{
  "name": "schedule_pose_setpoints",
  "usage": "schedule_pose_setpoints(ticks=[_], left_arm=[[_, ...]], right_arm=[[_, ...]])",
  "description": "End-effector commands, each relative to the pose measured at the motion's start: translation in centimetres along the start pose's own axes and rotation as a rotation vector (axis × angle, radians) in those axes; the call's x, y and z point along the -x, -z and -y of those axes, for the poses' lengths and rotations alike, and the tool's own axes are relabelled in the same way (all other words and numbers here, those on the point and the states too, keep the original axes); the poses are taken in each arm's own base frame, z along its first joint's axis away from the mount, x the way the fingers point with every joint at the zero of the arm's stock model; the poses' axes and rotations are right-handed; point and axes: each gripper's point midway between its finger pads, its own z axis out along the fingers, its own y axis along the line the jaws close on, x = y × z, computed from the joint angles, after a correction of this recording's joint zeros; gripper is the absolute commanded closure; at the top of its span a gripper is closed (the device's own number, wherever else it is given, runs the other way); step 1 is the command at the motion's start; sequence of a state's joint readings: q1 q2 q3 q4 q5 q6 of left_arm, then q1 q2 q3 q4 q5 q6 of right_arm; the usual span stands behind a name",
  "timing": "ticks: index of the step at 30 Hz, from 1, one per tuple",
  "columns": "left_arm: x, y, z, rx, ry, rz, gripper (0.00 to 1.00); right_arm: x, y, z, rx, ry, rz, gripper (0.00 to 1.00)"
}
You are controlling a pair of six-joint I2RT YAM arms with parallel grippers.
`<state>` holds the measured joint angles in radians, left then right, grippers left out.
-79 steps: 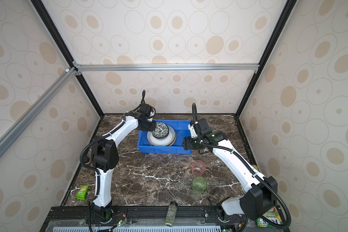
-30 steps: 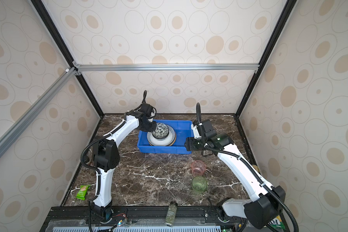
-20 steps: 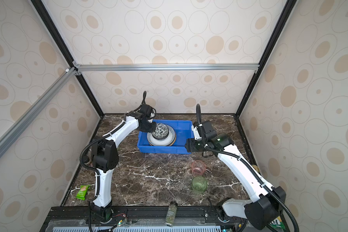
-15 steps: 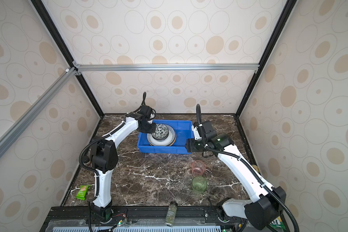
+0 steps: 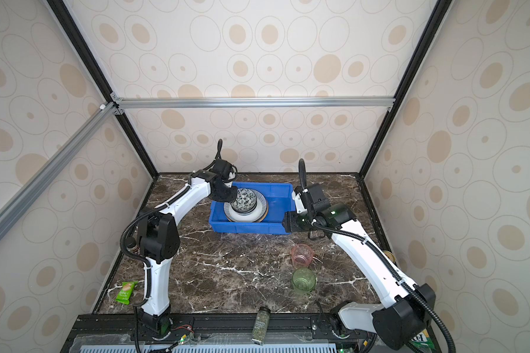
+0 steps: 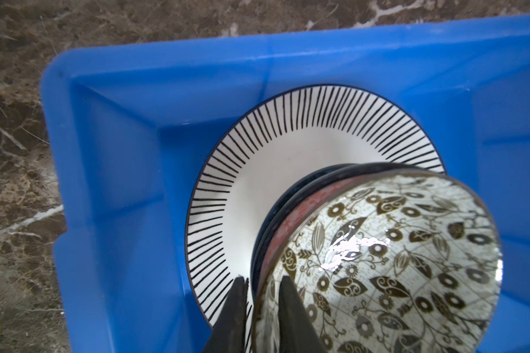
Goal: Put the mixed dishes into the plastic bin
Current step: 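Lower the leaf-patterned bowl onto the floral bowls and open the left gripper, then raise the left gripper from the bin while the right moves to the pink cup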
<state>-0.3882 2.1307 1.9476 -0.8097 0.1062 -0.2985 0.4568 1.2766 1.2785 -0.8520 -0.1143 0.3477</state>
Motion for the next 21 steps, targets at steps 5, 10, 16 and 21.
schedule_pose_setpoints(ticks=[5,10,16,21], left_arm=[[3.5,8.2,0.8,-0.012,0.000,0.175,0.69],[3.2,10.7,0.4,-0.002,-0.002,0.214,0.69],[1.4,12.7,0.0,-0.001,-0.014,0.237,0.69],[-0.8,13.9,-1.4,0.050,-0.017,0.245,0.69]], right_arm=[[-1.8,0.3,1.8,-0.077,0.004,-0.041,0.34],[-2.8,0.6,3.2,-0.150,-0.011,-0.063,0.34],[-4.7,0.7,5.3,-0.261,-0.035,-0.138,0.34],[-5.8,0.5,6.4,-0.320,-0.056,-0.190,0.35]])
